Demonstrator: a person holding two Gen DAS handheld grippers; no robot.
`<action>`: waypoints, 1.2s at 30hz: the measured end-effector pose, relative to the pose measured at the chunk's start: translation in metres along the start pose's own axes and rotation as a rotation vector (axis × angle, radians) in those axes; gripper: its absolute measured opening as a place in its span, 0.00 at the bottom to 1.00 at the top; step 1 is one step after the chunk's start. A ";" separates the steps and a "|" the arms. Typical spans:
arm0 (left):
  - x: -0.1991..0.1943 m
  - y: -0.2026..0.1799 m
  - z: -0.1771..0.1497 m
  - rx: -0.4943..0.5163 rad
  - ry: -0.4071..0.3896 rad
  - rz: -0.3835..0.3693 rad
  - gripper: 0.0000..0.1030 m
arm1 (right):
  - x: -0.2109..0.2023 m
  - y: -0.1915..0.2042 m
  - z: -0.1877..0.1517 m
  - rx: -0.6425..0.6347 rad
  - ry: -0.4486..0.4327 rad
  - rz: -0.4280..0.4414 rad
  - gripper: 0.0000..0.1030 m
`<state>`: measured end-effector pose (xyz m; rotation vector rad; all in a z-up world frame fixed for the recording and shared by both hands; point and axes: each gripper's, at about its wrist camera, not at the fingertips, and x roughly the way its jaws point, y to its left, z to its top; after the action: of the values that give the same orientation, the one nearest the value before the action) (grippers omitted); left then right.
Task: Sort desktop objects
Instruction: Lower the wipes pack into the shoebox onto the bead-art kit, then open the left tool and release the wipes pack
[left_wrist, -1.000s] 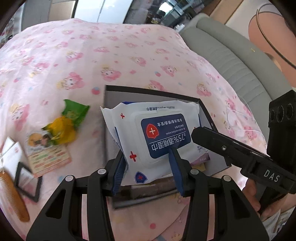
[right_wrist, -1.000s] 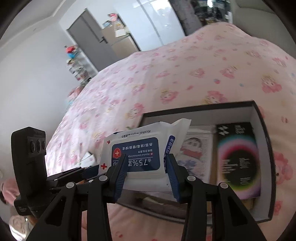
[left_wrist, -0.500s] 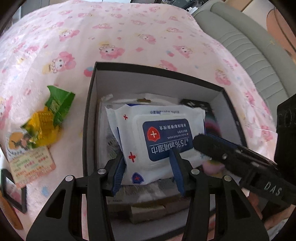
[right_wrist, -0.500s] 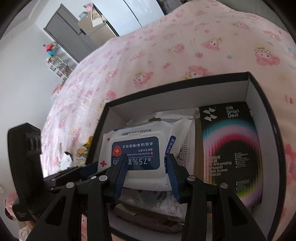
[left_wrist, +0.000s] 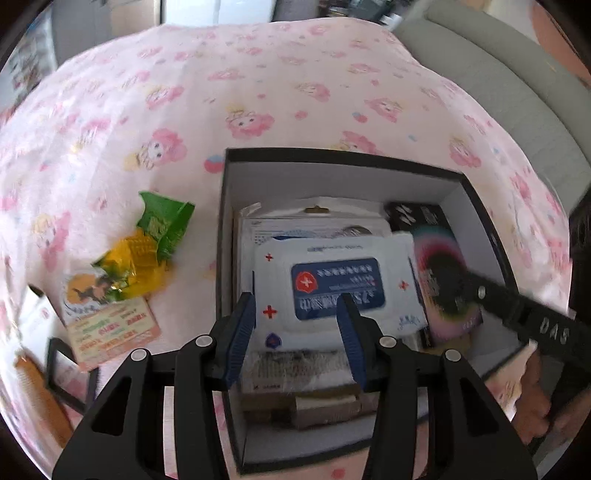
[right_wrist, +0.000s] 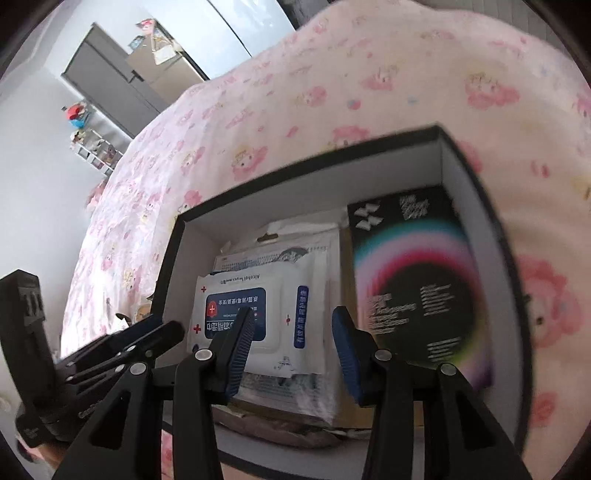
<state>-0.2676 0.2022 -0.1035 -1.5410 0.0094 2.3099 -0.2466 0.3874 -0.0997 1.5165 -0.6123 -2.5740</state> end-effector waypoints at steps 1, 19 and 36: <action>0.003 -0.002 -0.001 0.011 0.016 0.005 0.46 | -0.003 0.003 0.000 -0.023 -0.003 -0.009 0.38; 0.043 -0.024 -0.003 0.152 0.195 0.117 0.44 | 0.036 0.027 -0.024 -0.270 0.192 -0.136 0.40; 0.049 -0.020 0.019 0.092 0.148 0.101 0.45 | 0.029 -0.003 -0.003 -0.115 0.158 -0.156 0.41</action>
<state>-0.2956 0.2392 -0.1357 -1.6959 0.2340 2.2307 -0.2582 0.3814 -0.1260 1.7704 -0.3354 -2.5134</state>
